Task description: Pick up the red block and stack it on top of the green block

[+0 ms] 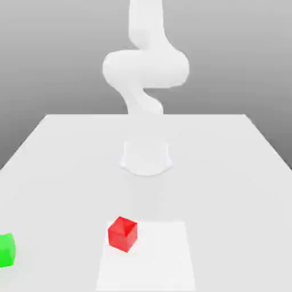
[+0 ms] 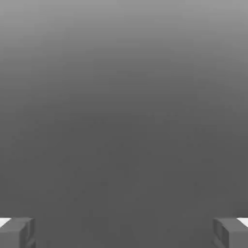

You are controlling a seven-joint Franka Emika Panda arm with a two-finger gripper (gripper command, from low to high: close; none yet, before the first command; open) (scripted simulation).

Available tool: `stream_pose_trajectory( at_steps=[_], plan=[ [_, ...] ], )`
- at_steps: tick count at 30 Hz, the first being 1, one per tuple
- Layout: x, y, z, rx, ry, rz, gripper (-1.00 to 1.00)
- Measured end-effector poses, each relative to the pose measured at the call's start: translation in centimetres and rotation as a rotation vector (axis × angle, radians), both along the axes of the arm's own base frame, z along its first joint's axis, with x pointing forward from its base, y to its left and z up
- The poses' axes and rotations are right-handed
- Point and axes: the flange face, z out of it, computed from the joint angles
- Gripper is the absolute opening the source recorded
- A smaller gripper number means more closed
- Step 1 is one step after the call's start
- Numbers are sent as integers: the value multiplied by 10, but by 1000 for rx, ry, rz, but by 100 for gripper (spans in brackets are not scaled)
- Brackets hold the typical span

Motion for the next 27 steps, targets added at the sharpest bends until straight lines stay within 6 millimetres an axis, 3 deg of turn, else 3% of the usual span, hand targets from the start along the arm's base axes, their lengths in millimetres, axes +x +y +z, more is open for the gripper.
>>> stream_pose_trajectory(
  at_steps=[4,8,12,16,19,25,26,27],
  plan=[
    [43,-10,-99,8,151,-90,0],
    [61,-26,-199,32,297,-176,0],
    [55,-42,-299,74,446,-261,0],
    [25,-52,-394,136,596,-345,0],
    [0,-53,-446,182,681,-394,0],
    [-5,-53,-506,190,697,-403,0],
    [-6,-53,-513,190,698,-403,-100],
    [-6,-53,-513,190,698,-403,-100]
  ],
)
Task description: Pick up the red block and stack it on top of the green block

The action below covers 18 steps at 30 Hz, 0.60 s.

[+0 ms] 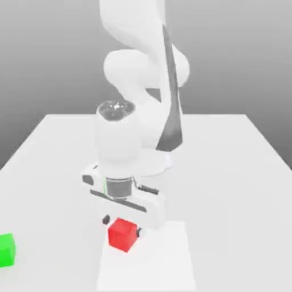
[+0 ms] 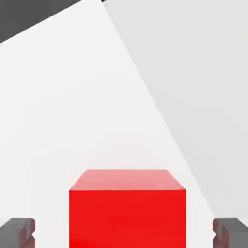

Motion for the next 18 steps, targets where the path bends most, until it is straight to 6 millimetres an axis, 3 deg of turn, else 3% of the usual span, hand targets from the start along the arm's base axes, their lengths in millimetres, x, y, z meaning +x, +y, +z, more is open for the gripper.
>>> stream_pose_trajectory(
  at_steps=[6,13,15,18],
  plan=[
    [0,0,-1,0,-1,0,-100],
    [2,-2,56,0,-1,-12,-100],
    [15,-22,65,8,-3,-107,-100],
    [31,-87,75,19,-6,-352,-100]
  ],
)
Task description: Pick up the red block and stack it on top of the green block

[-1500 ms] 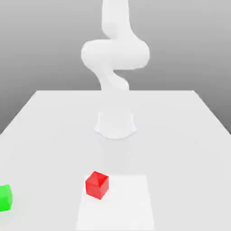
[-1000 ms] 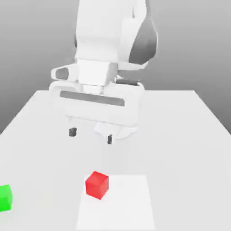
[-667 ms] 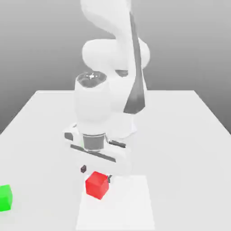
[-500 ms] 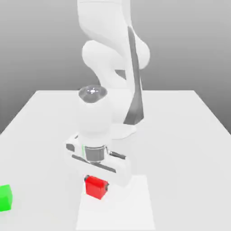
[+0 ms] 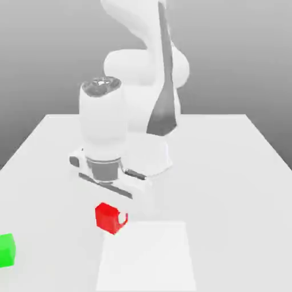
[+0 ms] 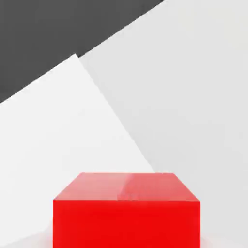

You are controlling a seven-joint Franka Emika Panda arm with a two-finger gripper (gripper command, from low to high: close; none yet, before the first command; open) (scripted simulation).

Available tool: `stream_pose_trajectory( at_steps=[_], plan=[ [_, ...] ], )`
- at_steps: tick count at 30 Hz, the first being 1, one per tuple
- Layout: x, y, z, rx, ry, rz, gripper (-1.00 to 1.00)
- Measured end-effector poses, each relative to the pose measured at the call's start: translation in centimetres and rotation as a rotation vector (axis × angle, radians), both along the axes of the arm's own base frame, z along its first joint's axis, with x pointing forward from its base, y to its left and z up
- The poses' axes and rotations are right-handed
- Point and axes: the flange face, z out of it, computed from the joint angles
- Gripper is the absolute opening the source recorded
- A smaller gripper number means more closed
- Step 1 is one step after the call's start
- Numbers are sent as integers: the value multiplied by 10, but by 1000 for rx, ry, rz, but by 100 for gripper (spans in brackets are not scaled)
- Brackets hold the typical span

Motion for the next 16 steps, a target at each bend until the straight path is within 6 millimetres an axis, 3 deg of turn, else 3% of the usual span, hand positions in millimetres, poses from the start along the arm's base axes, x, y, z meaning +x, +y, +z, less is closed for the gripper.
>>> stream_pose_trajectory(
  at_steps=[4,8,10,12,13,16],
  plan=[
    [15,-76,11,4,2,-280,-100],
    [10,-163,21,-8,11,-567,-100],
    [8,-180,4,-12,13,-622,-100],
    [7,-184,-24,-13,14,-635,-100],
    [6,-185,-35,-14,14,-638,100],
    [6,-185,-35,-14,14,-638,100]
  ],
)
